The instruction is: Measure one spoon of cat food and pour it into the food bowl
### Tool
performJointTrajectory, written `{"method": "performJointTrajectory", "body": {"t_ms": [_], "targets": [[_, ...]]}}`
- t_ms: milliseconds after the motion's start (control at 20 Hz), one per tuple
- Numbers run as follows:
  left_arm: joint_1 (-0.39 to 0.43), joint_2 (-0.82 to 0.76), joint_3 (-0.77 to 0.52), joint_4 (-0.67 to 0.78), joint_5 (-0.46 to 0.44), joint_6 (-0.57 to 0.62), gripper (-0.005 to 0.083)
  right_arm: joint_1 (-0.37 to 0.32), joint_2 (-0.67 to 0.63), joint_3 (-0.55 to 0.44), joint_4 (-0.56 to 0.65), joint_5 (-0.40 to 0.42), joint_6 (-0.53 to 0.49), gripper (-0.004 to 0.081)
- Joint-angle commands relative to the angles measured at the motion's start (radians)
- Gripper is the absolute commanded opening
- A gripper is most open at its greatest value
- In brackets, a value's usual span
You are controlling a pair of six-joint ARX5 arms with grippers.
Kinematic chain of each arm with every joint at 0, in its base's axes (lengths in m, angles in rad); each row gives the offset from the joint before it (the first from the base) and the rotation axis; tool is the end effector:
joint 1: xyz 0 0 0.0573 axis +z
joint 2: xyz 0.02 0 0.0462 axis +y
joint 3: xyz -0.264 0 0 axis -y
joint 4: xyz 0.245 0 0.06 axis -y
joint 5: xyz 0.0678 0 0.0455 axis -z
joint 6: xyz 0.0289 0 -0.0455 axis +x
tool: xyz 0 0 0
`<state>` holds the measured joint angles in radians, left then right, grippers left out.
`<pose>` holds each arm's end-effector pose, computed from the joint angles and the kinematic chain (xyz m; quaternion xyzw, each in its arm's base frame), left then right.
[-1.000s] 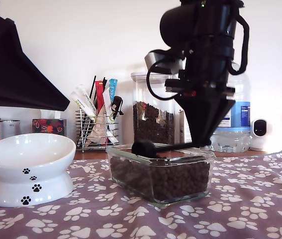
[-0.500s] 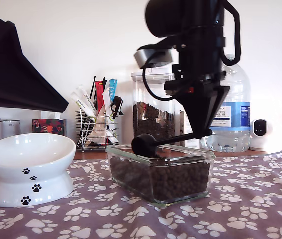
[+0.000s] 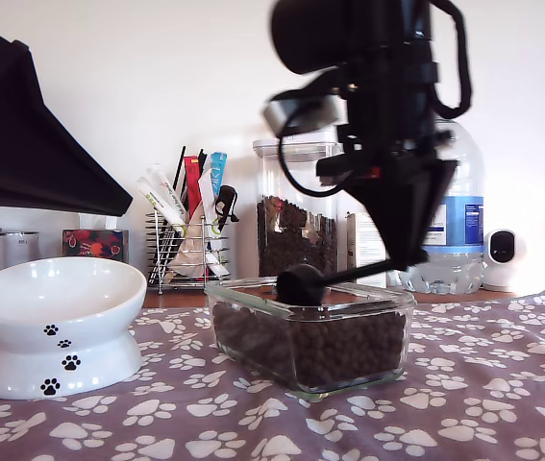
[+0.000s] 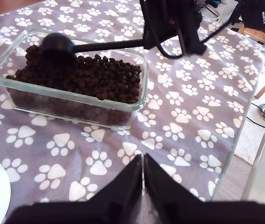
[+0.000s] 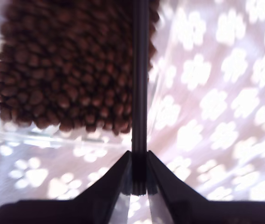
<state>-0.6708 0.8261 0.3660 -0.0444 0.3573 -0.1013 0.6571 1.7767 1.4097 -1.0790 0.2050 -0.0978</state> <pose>0.1271 -0.1138 0.1967 -0.0038 0.2703 -0.4631 0.8441 0.2697 0.2007 0.2347 -0.3118 0.5922 0.1972 0.7164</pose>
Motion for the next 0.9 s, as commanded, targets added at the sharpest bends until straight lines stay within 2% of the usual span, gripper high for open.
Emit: {"method": "performJointTrajectory", "body": {"t_ms": [0,250,450,600,750,850], "targets": [[-0.003,-0.002,-0.016,0.007,0.000,0.008,-0.0019,-0.040,-0.028,0.000,-0.022,-0.118,0.026,-0.0012],[-0.003,-0.002,-0.016,0.007,-0.010,0.024,-0.0019,-0.113,-0.121,0.000,-0.030,-0.367,0.058,-0.0012],[-0.003,-0.002,-0.016,0.003,-0.026,0.024,-0.0019,-0.170,-0.132,-0.003,-0.067,-0.541,0.064,-0.0012],[-0.003,-0.002,-0.016,-0.019,-0.032,0.024,-0.0019,-0.230,-0.132,-0.006,-0.082,-0.804,0.043,-0.0012],[-0.003,-0.002,-0.016,-0.021,-0.057,0.027,-0.0019,-0.291,-0.132,-0.023,-0.105,-0.956,0.016,-0.0012],[-0.003,-0.002,-0.016,-0.006,-0.077,0.031,-0.0019,-0.328,-0.132,-0.071,-0.100,-1.032,-0.004,-0.0012]]}}
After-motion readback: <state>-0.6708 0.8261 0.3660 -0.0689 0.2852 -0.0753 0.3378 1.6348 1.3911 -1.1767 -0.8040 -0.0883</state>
